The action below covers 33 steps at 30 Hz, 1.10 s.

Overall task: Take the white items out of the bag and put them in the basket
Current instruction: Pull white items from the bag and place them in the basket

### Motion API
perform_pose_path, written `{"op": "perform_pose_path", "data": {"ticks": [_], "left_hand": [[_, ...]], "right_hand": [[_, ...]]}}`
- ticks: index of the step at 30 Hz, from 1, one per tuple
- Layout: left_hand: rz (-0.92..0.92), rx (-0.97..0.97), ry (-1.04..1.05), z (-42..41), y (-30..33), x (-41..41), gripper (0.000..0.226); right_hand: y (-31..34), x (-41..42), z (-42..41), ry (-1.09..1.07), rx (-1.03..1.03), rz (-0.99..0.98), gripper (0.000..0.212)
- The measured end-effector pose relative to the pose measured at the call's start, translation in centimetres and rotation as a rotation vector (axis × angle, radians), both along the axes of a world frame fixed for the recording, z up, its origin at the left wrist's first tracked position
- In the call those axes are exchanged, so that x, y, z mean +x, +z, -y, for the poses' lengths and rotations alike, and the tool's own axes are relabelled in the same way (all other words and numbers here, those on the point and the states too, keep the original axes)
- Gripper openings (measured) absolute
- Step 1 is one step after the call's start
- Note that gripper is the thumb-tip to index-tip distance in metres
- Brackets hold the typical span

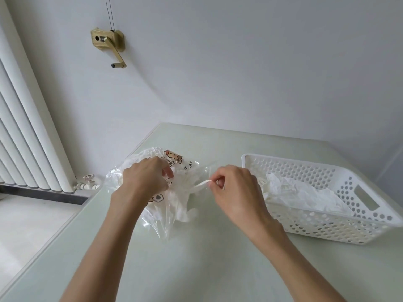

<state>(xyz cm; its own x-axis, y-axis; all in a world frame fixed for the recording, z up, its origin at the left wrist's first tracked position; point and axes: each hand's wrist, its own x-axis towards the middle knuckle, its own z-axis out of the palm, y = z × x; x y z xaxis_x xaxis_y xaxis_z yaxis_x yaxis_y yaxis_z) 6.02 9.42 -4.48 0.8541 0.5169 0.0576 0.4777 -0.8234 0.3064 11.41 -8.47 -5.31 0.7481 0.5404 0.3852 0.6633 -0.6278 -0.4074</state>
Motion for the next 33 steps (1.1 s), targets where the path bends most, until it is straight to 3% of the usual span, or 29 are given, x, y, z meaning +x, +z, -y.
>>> {"op": "perform_pose_path", "data": {"ticks": [3,11,12,15,17,21,25,31,33], "left_hand": [[-0.01,-0.012,0.001,-0.1,-0.2,0.0,0.024],[0.009,-0.006,-0.073,0.1,0.2,0.0,0.031],[0.009,-0.02,-0.088,0.1,0.2,0.1,0.032],[-0.053,-0.059,-0.156,0.4,0.1,0.1,0.038],[-0.076,-0.031,-0.177,0.6,-0.2,0.2,0.047],[-0.056,0.035,-0.149,1.0,-0.8,0.5,0.055],[-0.049,0.066,-0.119,1.4,-1.3,1.0,0.052],[-0.017,-0.029,-0.09,0.7,-1.5,1.1,0.052],[-0.011,-0.053,-0.085,0.6,-1.4,1.1,0.052]], "right_hand": [[0.7,0.1,0.9,0.011,-0.042,-0.038,0.009],[1.5,1.2,1.5,-0.058,0.233,-0.104,0.008],[1.4,1.2,1.4,-0.057,0.189,-0.112,0.008],[0.4,0.7,0.9,0.002,-0.206,-0.188,0.007],[0.1,0.2,0.9,0.046,-0.342,-0.204,0.024],[0.1,-0.9,-0.1,0.057,-0.245,-0.114,0.034],[-2.2,-0.8,-2.2,0.061,-0.359,-0.216,0.042],[-2.8,-0.2,-2.7,0.022,-0.272,-0.233,0.019],[-1.6,0.2,-1.9,0.018,-0.23,-0.251,0.027]]}}
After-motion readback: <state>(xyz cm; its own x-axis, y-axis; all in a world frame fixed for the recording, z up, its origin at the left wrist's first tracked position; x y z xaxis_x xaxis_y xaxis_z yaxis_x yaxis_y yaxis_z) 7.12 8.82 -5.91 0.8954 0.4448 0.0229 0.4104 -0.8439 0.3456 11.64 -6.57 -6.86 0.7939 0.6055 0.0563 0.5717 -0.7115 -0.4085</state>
